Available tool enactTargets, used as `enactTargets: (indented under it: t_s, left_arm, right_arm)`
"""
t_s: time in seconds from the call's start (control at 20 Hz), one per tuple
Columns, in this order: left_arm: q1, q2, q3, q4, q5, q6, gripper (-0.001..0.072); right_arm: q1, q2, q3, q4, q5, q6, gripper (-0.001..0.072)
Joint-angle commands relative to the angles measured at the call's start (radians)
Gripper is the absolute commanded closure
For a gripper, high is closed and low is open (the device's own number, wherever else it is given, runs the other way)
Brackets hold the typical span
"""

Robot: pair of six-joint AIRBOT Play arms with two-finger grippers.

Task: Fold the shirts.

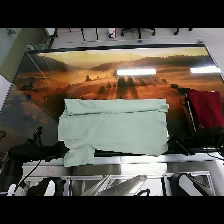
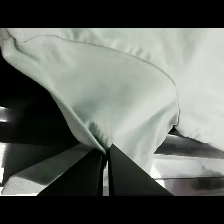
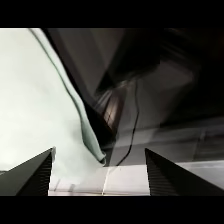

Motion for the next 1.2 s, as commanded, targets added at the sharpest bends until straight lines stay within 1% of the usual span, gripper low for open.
enactTargets:
  t_s: [0.0,0.15,0.2,0.25,0.3,0.35,0.4,0.45,0.5,0.6,0.7,0.75,0.8,0.85,0.9,0.95,1.05,1.1,1.15]
  left_arm:
    - [0.001,-0.053,0.001,-0.005,0.007,0.019,0.0692]
    - [0.001,-0.059,0.002,-0.005,0.002,0.019,0.0692]
    - [0.001,-0.052,0.001,-0.004,-0.002,0.019,0.0691]
    - [0.001,-0.036,0.002,-0.005,-0.006,0.019,0.0691]
    - [0.001,-0.014,0.002,-0.005,-0.009,0.019,0.0691]
    - [0.001,0.014,0.010,-0.002,0.000,0.019,0.0691]
    - [0.002,0.040,0.029,0.006,0.025,0.018,0.0692]
    - [0.002,0.066,0.064,0.023,0.069,0.009,0.0692]
    - [0.002,0.085,0.105,0.051,0.118,-0.010,0.0692]
    - [0.001,0.117,0.189,0.139,0.215,-0.056,0.0692]
    - [0.001,0.129,0.254,0.216,0.291,-0.076,0.0692]
    - [0.001,0.135,0.274,0.234,0.315,-0.079,0.0692]
    - [0.001,0.140,0.284,0.239,0.323,-0.079,0.0692]
    - [0.001,0.140,0.286,0.235,0.314,-0.079,0.0692]
    - [0.000,0.135,0.286,0.231,0.284,-0.079,0.0692]
    - [-0.006,0.122,0.287,0.229,0.252,-0.079,0.0692]
    - [-0.042,0.055,0.291,0.167,0.172,-0.076,0.0692]
    - [-0.074,0.004,0.309,0.143,0.115,-0.072,0.0692]
    - [-0.111,-0.051,0.339,0.133,0.057,-0.072,0.0692]
  right_arm:
    - [0.042,0.008,-0.090,0.042,0.057,-0.004,0.0067]
    - [0.096,-0.027,-0.100,0.082,0.120,-0.019,0.0069]
    - [0.107,-0.043,-0.099,0.113,0.144,-0.044,0.0164]
    - [0.114,-0.061,-0.098,0.165,0.166,-0.083,0.0411]
    - [0.114,-0.072,-0.097,0.206,0.174,-0.116,0.0594]
    - [0.114,-0.075,-0.093,0.222,0.175,-0.128,0.0628]
    - [0.114,-0.074,-0.080,0.212,0.167,-0.128,0.0697]
    - [0.114,-0.066,-0.061,0.184,0.149,-0.116,0.0692]
    - [0.114,-0.050,-0.040,0.134,0.125,-0.073,0.0692]
    - [0.114,0.002,0.011,-0.002,0.067,0.049,0.0692]
    - [0.114,0.068,0.051,-0.168,0.007,0.177,0.0693]
    - [0.114,0.100,0.057,-0.243,-0.016,0.226,0.0693]
    - [0.114,0.123,0.056,-0.268,-0.029,0.241,0.0693]
    - [0.114,0.139,0.056,-0.257,-0.025,0.239,0.0692]
    - [0.115,0.148,0.056,-0.212,-0.007,0.214,0.0692]
    - [0.115,0.149,0.057,-0.140,0.023,0.172,0.0692]
    - [0.116,0.137,0.074,0.053,0.115,0.047,0.0692]
    - [0.117,0.121,0.092,0.135,0.158,0.008,0.0692]
    - [0.120,0.095,0.122,0.185,0.194,0.002,0.0692]
